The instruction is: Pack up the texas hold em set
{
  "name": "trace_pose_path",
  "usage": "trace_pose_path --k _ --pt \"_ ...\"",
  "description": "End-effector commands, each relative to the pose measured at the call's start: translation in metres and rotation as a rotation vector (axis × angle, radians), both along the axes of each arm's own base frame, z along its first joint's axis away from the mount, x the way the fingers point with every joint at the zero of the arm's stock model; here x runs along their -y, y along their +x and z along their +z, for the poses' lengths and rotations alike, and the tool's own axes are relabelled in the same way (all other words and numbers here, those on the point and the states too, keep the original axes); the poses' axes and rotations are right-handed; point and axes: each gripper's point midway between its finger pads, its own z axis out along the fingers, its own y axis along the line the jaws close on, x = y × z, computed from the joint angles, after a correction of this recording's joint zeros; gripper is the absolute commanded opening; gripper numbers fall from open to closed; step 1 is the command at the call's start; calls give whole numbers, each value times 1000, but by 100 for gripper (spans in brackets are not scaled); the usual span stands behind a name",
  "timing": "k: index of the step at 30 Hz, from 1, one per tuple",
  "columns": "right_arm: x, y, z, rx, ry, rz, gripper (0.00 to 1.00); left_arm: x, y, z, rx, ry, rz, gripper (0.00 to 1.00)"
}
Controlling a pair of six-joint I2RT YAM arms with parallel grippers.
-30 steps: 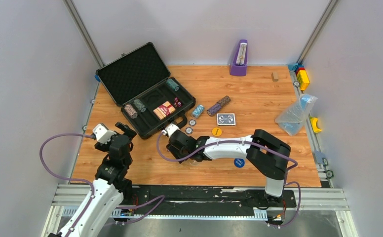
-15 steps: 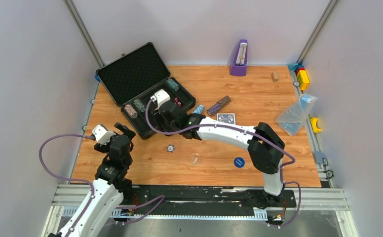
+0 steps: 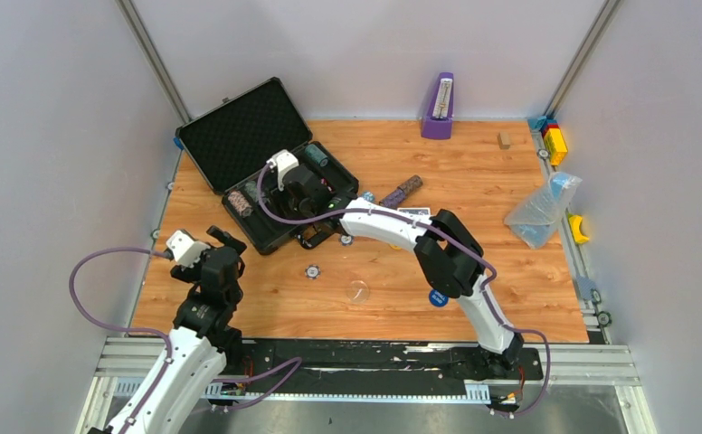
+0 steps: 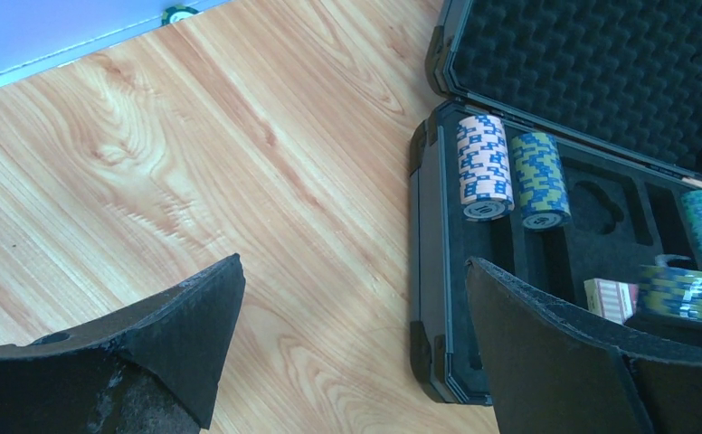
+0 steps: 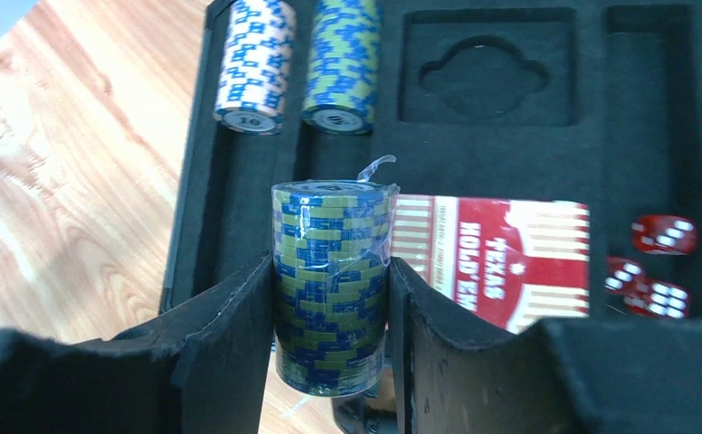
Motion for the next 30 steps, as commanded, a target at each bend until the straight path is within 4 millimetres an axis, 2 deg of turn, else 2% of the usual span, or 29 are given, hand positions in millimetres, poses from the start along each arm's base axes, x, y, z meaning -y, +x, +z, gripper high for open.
trace_pose_path --k 1,8,15,17,18,20,21,26,27,29,30 --pt "-54 -9 67 52 263 148 16 -7 0 25 71 -24 62 100" --pt "-78 -15 61 0 336 217 19 -8 -2 27 80 -24 66 100" --pt "-91 -10 51 -34 367 234 30 -7 -1 28 82 -23 57 100" --pt "-93 -8 53 -62 403 245 42 -6 0 28 83 -23 53 100" --pt "-94 -8 55 -80 430 259 53 -6 0 27 81 -23 50 100" --pt "-94 -3 61 -111 471 246 93 -5 1 28 83 -24 44 100" --pt "-92 0 62 -134 478 224 99 -5 1 28 82 -21 42 100" --pt "-73 2 83 -109 469 184 100 7 10 33 86 2 -50 100" --pt "-64 0 98 -81 473 172 100 13 12 32 74 14 -94 100" --pt "-43 -1 112 -27 457 131 100 25 19 34 78 32 -184 100" --pt "-29 0 105 -9 423 87 100 31 23 39 100 35 -217 100"
